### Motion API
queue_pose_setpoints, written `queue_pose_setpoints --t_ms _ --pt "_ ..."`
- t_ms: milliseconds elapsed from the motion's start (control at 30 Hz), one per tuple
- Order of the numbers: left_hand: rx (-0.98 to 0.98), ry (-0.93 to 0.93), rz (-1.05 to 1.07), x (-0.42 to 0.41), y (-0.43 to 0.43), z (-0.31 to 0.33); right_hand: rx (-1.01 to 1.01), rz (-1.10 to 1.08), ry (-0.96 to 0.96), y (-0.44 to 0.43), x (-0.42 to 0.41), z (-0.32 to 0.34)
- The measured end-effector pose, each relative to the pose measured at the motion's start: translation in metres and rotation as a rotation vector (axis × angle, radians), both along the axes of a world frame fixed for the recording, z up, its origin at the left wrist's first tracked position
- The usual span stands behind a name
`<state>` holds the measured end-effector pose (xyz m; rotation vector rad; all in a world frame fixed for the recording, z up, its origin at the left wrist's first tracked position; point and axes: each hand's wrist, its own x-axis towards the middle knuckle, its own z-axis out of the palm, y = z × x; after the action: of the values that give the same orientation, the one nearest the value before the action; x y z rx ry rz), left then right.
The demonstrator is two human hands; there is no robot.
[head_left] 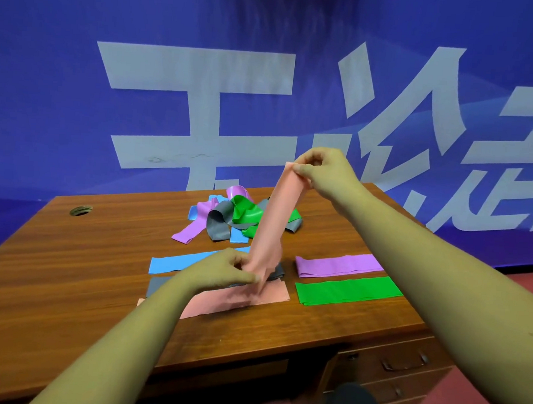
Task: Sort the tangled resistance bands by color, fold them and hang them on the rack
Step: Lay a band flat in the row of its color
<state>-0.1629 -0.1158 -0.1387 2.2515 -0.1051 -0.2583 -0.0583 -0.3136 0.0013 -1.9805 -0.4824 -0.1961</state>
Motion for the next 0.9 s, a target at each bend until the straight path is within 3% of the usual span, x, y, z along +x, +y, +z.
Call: queue_pose_setpoints --t_ms 233,400,467,600,700,800,900 --pt "-0.109 -0.006 0.08 -0.01 0.017 -0.011 0.188 -0.094 0.086 -0.003 0.011 -0.011" --pt "-0.008 -0.248 0.146 -0.019 0.035 -0.011 0.222 -0.153 0.154 -0.004 0.019 -0.022" --pt "-0.125 -0.259 0.161 -0.022 0.045 -0.012 0.241 -0.175 0.187 -0.005 0.021 -0.025" --pt "-0.571 -0.231 0.255 -0.03 0.061 -0.014 0.286 -0.175 0.244 -0.004 0.025 -0.036" --pt "-0.729 -0.189 0.261 -0.034 0.068 -0.016 0.327 -0.169 0.316 -0.001 0.028 -0.045" --pt "-0.749 -0.148 0.343 -0.038 0.074 -0.018 0.361 -0.152 0.392 0.001 0.029 -0.055" --pt "-0.577 -0.122 0.474 -0.043 0.083 -0.018 0.373 -0.135 0.431 0.003 0.03 -0.063"
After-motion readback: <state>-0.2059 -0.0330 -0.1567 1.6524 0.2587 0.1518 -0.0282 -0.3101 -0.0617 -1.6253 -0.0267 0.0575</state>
